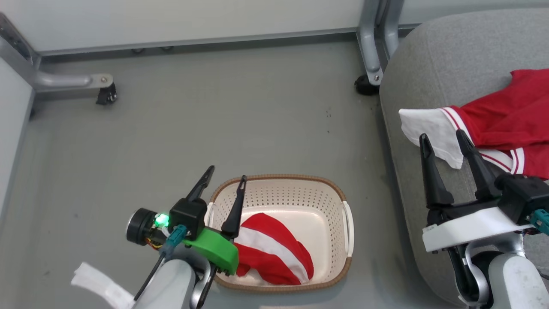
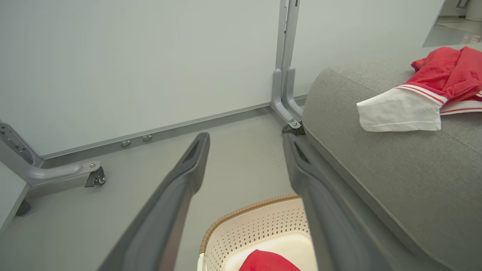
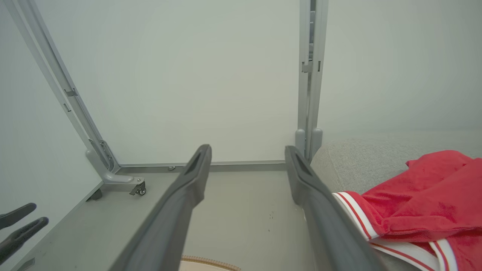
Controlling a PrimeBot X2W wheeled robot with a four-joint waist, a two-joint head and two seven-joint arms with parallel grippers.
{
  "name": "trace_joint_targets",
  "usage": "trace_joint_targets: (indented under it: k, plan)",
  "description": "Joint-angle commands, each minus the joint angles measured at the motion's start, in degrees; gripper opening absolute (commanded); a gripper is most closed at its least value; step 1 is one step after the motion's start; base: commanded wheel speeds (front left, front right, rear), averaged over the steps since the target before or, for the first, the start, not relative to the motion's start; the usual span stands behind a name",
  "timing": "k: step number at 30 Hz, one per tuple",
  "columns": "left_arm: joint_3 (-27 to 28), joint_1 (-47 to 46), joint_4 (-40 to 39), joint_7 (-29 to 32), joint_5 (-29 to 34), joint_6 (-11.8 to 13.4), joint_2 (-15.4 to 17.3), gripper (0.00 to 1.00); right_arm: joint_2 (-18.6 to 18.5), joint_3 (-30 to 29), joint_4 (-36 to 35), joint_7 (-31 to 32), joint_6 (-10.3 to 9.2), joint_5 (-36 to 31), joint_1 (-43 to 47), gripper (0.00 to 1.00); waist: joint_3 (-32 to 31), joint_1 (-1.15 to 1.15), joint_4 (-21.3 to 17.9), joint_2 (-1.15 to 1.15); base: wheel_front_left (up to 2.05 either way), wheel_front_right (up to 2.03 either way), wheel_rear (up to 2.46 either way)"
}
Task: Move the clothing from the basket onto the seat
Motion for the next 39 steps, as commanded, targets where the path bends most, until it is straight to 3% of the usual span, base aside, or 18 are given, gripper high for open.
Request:
trace_joint_targets:
  k: [1,12,18,28,39]
  plan:
    - [-1.21,-2.76,2.09,-0.16,0.56,-0.56,-0.28,1.0,-0.45,0.21,-0.64,-0.27,0.0,-0.31,-1.74,1.0,6.87,0.0,-0.8,0.0,0.0,0.0,0.0]
    - [-14.48,-17.17,20.22,0.51,-0.79,-2.82,-1.73,1.0,-0.71,2.34,-2.78,-2.59,0.0,0.14,-10.16,1.0,20.75,0.0,-5.04,0.0,0.0,0.0,0.0]
    - [-21.46,-23.93,28.25,2.24,-4.41,-1.55,-1.68,1.0,-0.41,3.3,-3.01,-4.66,0.0,0.65,-13.55,1.0,29.45,0.0,-8.03,0.0,0.0,0.0,0.0]
    - [-24.52,-30.05,37.9,4.23,-9.79,-1.74,-1.66,1.0,-0.11,6.33,-0.69,-8.58,0.0,2.24,-17.86,1.0,38.49,0.0,-12.34,0.0,0.0,0.0,0.0]
    - [-24.56,-34.83,47.67,7.26,-11.06,-1.39,-0.77,1.0,0.08,9.03,2.95,-12.05,0.0,4.76,-20.32,1.0,43.29,0.0,-15.11,0.0,0.0,0.0,0.0]
